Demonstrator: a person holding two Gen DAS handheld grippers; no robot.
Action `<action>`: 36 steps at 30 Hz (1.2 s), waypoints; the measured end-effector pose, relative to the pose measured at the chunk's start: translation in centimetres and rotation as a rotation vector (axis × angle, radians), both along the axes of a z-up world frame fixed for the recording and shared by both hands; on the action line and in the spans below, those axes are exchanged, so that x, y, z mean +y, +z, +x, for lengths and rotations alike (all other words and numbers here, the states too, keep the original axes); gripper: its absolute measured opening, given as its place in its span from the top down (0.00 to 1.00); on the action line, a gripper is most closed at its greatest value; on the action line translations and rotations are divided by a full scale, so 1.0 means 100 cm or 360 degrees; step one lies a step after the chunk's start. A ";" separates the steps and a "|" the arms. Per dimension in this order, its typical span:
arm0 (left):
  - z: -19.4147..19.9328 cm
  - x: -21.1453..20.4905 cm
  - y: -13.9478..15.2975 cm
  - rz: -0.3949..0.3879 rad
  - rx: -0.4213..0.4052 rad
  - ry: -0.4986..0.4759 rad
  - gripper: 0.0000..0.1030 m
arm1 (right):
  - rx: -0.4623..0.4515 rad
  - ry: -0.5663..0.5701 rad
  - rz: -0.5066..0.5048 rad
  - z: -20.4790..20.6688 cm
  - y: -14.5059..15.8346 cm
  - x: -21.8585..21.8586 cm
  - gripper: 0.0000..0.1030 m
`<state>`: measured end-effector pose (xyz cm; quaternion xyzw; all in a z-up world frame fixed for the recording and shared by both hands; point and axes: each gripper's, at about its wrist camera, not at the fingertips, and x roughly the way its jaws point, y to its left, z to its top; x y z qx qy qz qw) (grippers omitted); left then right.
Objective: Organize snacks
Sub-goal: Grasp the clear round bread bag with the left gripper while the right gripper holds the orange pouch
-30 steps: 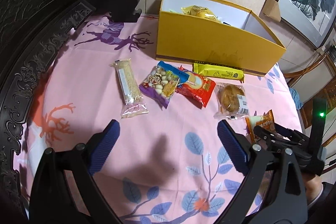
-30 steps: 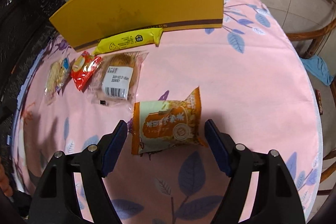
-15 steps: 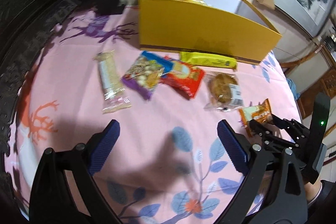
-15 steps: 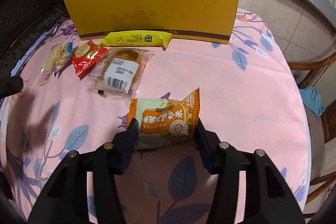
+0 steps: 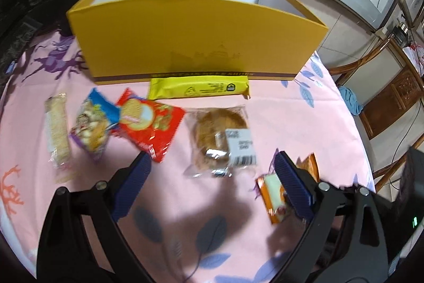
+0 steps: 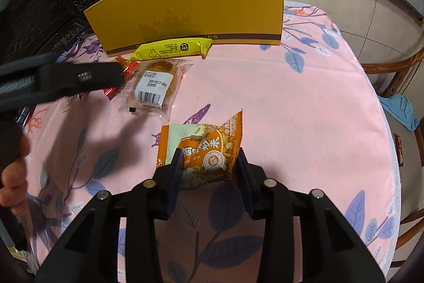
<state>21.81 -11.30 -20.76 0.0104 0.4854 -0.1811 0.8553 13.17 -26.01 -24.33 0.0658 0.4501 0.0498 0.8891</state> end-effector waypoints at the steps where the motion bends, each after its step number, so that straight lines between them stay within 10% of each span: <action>1: 0.002 -0.004 -0.002 -0.0002 0.0001 -0.0003 0.07 | -0.0004 0.0001 0.0003 -0.001 0.000 0.000 0.61; 19: 0.023 -0.059 -0.051 0.0163 -0.0003 -0.0084 0.09 | -0.0064 0.0032 0.0030 -0.008 -0.002 -0.002 0.60; 26: 0.021 -0.055 -0.051 0.0227 -0.0074 -0.0058 0.39 | -0.0077 0.0038 0.0027 -0.009 -0.003 0.000 0.56; 36: 0.018 -0.041 -0.048 0.0187 -0.0091 -0.0038 0.45 | -0.0085 0.0051 -0.0035 -0.011 -0.003 0.006 0.55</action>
